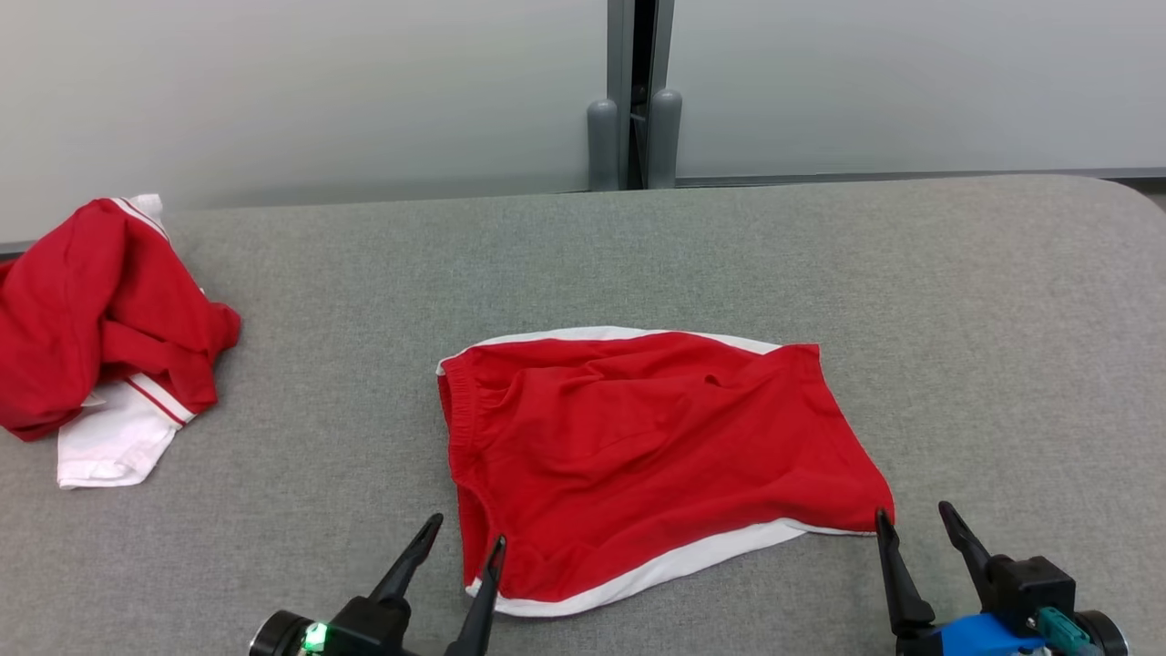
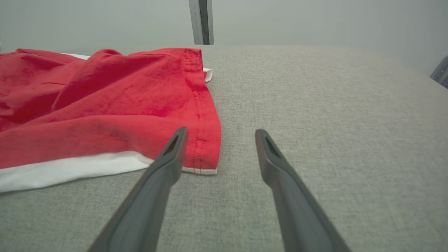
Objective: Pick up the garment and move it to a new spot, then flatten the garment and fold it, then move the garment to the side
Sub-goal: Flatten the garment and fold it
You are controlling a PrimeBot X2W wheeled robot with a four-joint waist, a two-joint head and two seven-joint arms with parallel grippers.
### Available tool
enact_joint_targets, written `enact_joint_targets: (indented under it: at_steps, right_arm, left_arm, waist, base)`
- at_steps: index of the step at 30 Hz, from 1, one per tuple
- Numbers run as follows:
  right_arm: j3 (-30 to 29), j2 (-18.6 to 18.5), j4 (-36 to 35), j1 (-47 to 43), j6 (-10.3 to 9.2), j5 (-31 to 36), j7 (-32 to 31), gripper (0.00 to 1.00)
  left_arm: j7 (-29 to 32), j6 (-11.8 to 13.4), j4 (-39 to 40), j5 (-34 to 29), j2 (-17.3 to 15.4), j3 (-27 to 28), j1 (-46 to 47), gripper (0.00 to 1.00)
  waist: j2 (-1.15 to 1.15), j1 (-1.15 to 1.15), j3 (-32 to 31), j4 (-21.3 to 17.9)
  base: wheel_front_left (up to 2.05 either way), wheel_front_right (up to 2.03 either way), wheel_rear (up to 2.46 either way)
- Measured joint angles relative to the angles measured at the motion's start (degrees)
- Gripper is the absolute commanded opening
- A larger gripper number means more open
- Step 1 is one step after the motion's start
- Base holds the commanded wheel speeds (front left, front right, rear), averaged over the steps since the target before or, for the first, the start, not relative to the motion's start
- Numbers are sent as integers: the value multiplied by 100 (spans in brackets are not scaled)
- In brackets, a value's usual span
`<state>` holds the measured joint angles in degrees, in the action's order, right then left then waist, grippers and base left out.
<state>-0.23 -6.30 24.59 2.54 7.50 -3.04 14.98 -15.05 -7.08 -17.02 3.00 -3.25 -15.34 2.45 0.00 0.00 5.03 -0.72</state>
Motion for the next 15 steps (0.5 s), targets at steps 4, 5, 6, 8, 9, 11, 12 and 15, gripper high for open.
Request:
enact_joint_targets:
  at_steps: [4,5,6,8,9,11,12,15]
  right_arm:
    - [76,-21,277,196,0,-55,0,100]
    - [102,-27,348,232,0,-58,1,100]
    - [121,-32,416,269,0,-62,0,100]
    - [152,-30,534,349,0,-100,0,100]
    - [165,-27,590,391,0,-111,1,100]
    - [190,-25,695,457,0,-124,0,100]
    - [213,-18,766,488,0,-143,1,100]
    - [290,-2,955,570,0,-193,0,100]
  left_arm:
    - [0,-14,-290,44,-55,-276,131,100]
    - [-1,-15,-364,47,-74,-352,156,100]
    - [0,-15,-449,54,-89,-415,185,100]
    - [0,-19,-557,96,-113,-524,239,100]
    - [0,-22,-620,108,-118,-566,254,100]
    - [0,-23,-730,151,-133,-635,279,100]
    - [-1,-23,-800,165,-146,-689,303,100]
    - [-1,-23,-946,243,-164,-847,373,100]
  waist:
    - [0,0,118,32]
    - [0,0,145,40]
    - [0,0,169,47]
    - [0,0,211,57]
    - [0,0,229,59]
    - [0,0,260,61]
    - [0,0,276,61]
    - [0,0,326,59]
  base:
    - [0,0,0]
    - [0,0,0]
    - [0,0,0]
    - [0,0,0]
    - [0,0,0]
    - [0,0,0]
    - [0,0,0]
    - [0,0,0]
